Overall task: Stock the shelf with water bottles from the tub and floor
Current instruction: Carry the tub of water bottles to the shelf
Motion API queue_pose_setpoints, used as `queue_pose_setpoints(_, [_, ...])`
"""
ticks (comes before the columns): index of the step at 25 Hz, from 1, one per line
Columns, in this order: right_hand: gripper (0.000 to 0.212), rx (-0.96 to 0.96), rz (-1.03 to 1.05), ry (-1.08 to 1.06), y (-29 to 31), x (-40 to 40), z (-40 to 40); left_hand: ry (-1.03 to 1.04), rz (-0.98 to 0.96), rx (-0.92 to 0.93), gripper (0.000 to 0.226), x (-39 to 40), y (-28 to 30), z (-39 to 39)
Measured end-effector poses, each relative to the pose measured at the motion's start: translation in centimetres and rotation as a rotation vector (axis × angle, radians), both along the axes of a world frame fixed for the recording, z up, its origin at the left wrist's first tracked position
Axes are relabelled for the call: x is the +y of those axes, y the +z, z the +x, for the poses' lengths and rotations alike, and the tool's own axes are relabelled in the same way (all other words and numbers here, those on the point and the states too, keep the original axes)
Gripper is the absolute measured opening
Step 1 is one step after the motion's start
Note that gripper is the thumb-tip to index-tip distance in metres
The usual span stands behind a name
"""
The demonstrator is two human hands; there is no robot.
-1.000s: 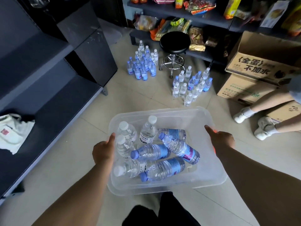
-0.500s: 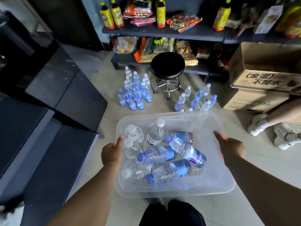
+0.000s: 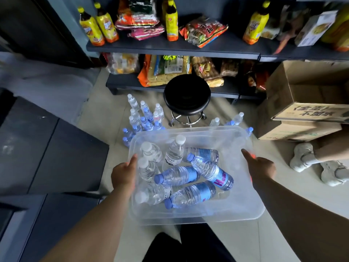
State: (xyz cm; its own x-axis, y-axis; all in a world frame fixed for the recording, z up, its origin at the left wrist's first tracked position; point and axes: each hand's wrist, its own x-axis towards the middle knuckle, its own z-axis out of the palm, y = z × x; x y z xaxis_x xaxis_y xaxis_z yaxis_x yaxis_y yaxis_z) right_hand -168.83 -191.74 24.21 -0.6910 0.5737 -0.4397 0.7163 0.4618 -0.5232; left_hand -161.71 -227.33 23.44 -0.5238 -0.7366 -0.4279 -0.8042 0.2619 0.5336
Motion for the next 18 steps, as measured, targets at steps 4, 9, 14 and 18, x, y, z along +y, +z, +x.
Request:
queue_pose_setpoints(4, [0.064,-0.011,-0.007,-0.06,0.0,-3.0,-8.2,-0.106,-0.019,-0.017,0.059,-3.1,0.8,-10.4])
queue_pose_setpoints(9, [0.062,0.002,0.004,-0.177,-1.5,-6.3,-17.7,-0.217,-0.029,-0.005,0.063,-7.1,-0.3,-23.6])
queue_pose_setpoints(14, [0.056,0.0,0.004,-0.254,-3.6,-9.4,-26.9,-0.277,-0.043,0.021,0.061,-10.0,-1.7,-35.8])
queue_pose_setpoints(18, [0.054,0.027,-0.048,-0.292,-5.6,-10.2,-33.8,-0.295,-0.036,-0.003,0.063,-10.7,-3.1,-43.2])
